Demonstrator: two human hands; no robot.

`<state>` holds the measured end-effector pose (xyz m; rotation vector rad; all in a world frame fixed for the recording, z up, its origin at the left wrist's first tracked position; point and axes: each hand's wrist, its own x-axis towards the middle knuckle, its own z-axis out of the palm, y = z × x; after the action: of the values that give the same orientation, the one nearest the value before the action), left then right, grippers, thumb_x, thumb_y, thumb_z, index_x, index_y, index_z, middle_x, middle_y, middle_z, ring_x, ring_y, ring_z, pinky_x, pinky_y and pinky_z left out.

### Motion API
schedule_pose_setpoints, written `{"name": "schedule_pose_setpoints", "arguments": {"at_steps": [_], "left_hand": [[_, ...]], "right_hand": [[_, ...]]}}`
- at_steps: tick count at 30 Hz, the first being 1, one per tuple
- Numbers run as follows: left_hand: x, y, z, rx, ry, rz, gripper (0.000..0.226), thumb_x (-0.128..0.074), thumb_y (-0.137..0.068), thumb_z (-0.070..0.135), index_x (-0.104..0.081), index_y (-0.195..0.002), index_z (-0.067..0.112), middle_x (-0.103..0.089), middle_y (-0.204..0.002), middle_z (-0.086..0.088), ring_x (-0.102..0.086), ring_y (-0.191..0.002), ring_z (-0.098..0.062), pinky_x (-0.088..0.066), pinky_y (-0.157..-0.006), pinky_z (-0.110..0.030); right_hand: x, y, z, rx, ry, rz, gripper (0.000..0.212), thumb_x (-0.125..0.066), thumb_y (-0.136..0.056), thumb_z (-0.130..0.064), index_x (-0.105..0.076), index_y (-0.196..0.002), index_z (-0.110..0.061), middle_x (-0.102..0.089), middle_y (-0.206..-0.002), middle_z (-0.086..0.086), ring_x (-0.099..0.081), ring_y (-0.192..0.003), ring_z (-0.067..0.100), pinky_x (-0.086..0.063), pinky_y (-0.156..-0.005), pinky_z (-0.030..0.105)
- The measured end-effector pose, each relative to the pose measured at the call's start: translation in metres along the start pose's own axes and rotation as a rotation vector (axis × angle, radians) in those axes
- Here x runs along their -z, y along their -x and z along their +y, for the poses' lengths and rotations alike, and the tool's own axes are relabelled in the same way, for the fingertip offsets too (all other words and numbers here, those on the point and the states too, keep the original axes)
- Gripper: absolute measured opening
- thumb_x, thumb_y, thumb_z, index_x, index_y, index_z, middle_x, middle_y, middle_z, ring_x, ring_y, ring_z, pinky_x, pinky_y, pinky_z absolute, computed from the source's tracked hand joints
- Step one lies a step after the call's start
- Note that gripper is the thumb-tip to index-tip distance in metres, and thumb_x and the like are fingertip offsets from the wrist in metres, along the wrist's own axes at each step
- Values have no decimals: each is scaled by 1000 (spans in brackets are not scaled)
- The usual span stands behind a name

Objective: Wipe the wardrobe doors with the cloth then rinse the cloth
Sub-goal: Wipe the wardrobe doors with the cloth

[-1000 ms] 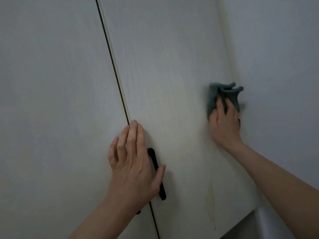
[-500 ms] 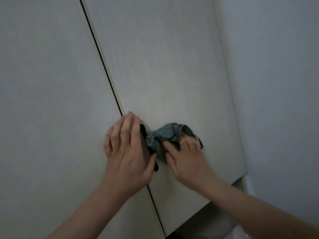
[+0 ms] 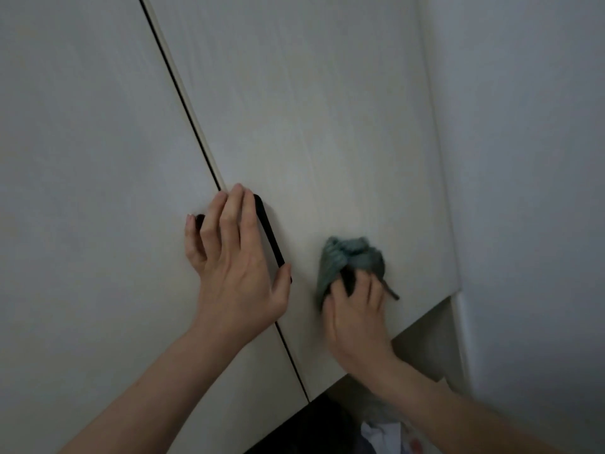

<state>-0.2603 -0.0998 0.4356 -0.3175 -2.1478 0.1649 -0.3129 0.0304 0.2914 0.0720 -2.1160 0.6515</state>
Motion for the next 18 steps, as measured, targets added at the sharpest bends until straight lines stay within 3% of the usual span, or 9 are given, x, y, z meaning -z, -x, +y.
{"name": "schedule_pose_setpoints", "arguments": {"at_steps": [3, 6, 9, 13, 18], "left_hand": [[-2, 7, 3, -9, 3, -3, 102, -62, -76, 48, -12, -155, 6, -16, -160, -10, -8, -150, -27, 2, -119, -55], [-4, 14, 5, -37, -4, 5, 102, -70, -75, 42, -18, -155, 8, -20, -159, -12, -14, -148, -29, -1, -119, -55], [-7, 18, 5, -51, -17, -5, 106, -75, -70, 38, -18, -155, 11, -18, -160, -13, -14, -147, -30, -1, -119, -54], [-9, 18, 4, -43, -19, -16, 110, -75, -68, 37, -13, -156, 12, -14, -161, -13, -10, -148, -30, 2, -118, -54], [-12, 20, 8, -18, -41, -11, 110, -74, -69, 36, -12, -156, 11, -9, -162, -14, -8, -148, -30, 1, -116, -53]], "right_hand": [[-3, 18, 4, 182, 74, -16, 48, -39, -91, -34, -40, -137, -21, -39, -122, 14, -37, -117, 38, -46, -92, 51], [2, -9, 35, 215, 108, -35, 47, -25, -99, -46, -36, -139, -24, -41, -121, 18, -42, -114, 41, -48, -91, 55], [10, -63, 80, -24, 80, 5, 55, -22, -98, -42, -24, -148, -19, -36, -136, 27, -37, -124, 45, -33, -105, 55], [17, -108, 120, -369, -53, 72, 52, -22, -92, -32, -35, -136, -7, -24, -147, 25, -28, -126, 41, -19, -108, 48], [-5, -32, 54, -301, -40, 51, 43, -25, -94, -26, -46, -126, -7, -34, -137, 25, -37, -111, 39, -31, -98, 49]]}}
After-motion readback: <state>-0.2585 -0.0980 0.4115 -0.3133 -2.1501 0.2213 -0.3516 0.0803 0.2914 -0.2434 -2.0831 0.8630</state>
